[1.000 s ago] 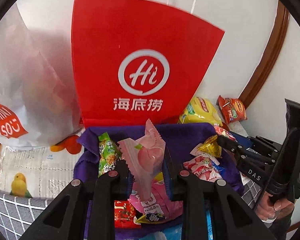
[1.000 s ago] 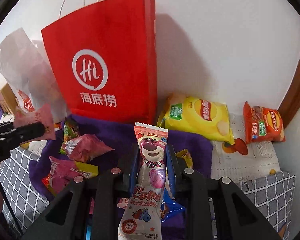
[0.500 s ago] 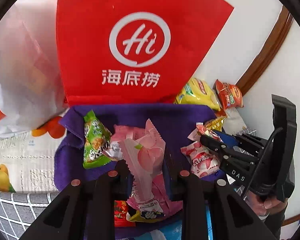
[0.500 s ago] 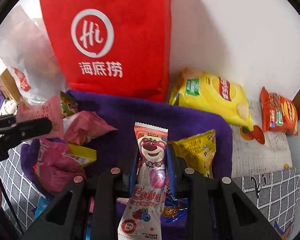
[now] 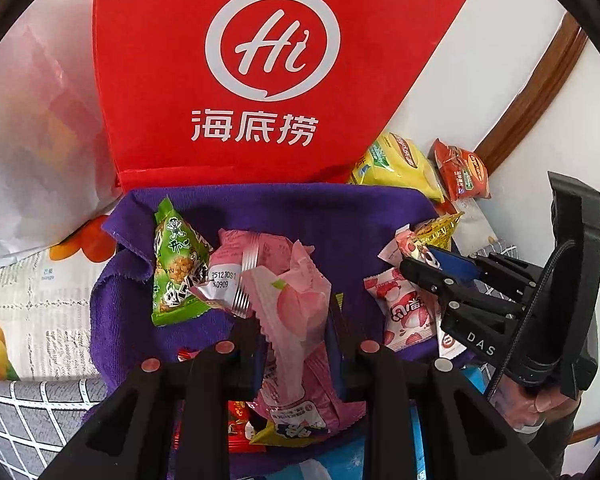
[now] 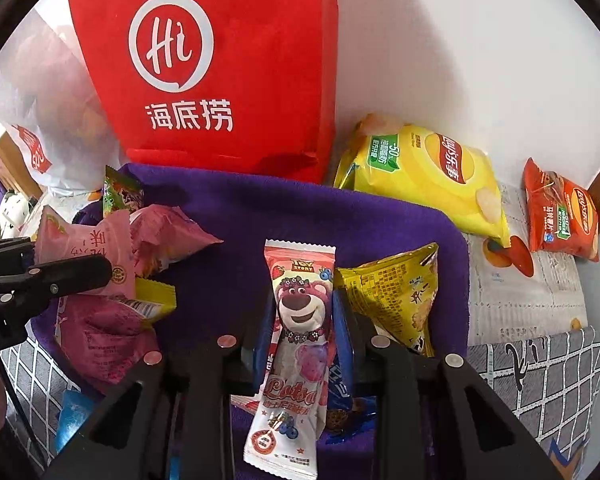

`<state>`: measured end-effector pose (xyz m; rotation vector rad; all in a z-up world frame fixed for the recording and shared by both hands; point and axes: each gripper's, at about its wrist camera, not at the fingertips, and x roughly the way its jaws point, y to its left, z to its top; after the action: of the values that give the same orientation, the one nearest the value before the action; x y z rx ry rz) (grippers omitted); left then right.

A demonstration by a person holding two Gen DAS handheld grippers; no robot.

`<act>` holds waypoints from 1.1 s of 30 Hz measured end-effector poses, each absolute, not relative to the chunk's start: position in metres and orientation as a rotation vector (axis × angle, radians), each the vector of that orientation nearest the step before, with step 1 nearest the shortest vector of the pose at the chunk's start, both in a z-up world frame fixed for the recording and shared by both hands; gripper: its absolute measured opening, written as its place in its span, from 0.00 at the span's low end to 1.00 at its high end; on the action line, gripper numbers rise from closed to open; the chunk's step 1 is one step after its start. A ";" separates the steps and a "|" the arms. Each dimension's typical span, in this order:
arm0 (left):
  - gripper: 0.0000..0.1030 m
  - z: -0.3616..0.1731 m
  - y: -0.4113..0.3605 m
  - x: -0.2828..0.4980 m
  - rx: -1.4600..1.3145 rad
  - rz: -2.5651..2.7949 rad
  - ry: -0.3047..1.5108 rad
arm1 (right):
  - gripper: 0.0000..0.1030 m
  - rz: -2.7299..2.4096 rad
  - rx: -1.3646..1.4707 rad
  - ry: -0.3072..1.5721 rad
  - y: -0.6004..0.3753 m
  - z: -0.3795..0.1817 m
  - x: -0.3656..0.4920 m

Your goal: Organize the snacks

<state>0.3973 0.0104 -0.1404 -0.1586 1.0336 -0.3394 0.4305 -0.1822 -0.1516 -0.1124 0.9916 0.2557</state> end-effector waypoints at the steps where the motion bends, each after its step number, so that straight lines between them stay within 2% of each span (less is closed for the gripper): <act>1: 0.23 -0.141 0.010 0.398 -0.156 -0.333 1.031 | 0.27 0.256 -0.111 0.991 -0.183 -0.151 0.431; 5: 0.24 -0.141 0.010 0.398 -0.142 -0.323 1.030 | 0.29 0.254 -0.116 0.974 -0.183 -0.147 0.428; 8: 0.30 -0.139 0.011 0.397 -0.133 -0.321 1.033 | 0.34 0.253 -0.113 0.956 -0.184 -0.143 0.426; 10: 0.49 -0.136 0.010 0.397 -0.126 -0.322 1.029 | 0.37 0.255 -0.107 0.950 -0.185 -0.142 0.426; 13: 0.57 -0.127 0.012 0.393 -0.117 -0.317 0.999 | 0.40 0.264 -0.093 0.948 -0.186 -0.140 0.425; 15: 0.64 -0.121 0.015 0.392 -0.122 -0.317 0.987 | 0.46 0.271 -0.081 0.947 -0.187 -0.138 0.424; 17: 0.67 -0.115 0.018 0.390 -0.127 -0.314 0.973 | 0.50 0.275 -0.069 0.948 -0.187 -0.135 0.423; 19: 0.73 -0.110 0.019 0.389 -0.123 -0.306 0.969 | 0.50 0.273 -0.064 0.940 -0.188 -0.130 0.420; 22: 0.73 -0.102 0.021 0.385 -0.116 -0.282 0.955 | 0.51 0.262 -0.079 0.915 -0.189 -0.120 0.412; 24: 0.74 -0.096 0.023 0.381 -0.108 -0.276 0.949 | 0.55 0.232 -0.066 0.889 -0.194 -0.110 0.405; 26: 0.78 -0.091 0.022 0.378 -0.103 -0.270 0.947 | 0.57 0.213 -0.044 0.877 -0.200 -0.101 0.397; 33: 0.82 -0.067 0.016 0.357 -0.057 -0.229 0.937 | 0.58 0.176 0.021 0.867 -0.214 -0.076 0.368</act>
<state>0.3572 0.0157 -0.0670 -0.0569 0.9365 -0.2286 0.3677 -0.2136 -0.0757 0.0208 0.8667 0.1761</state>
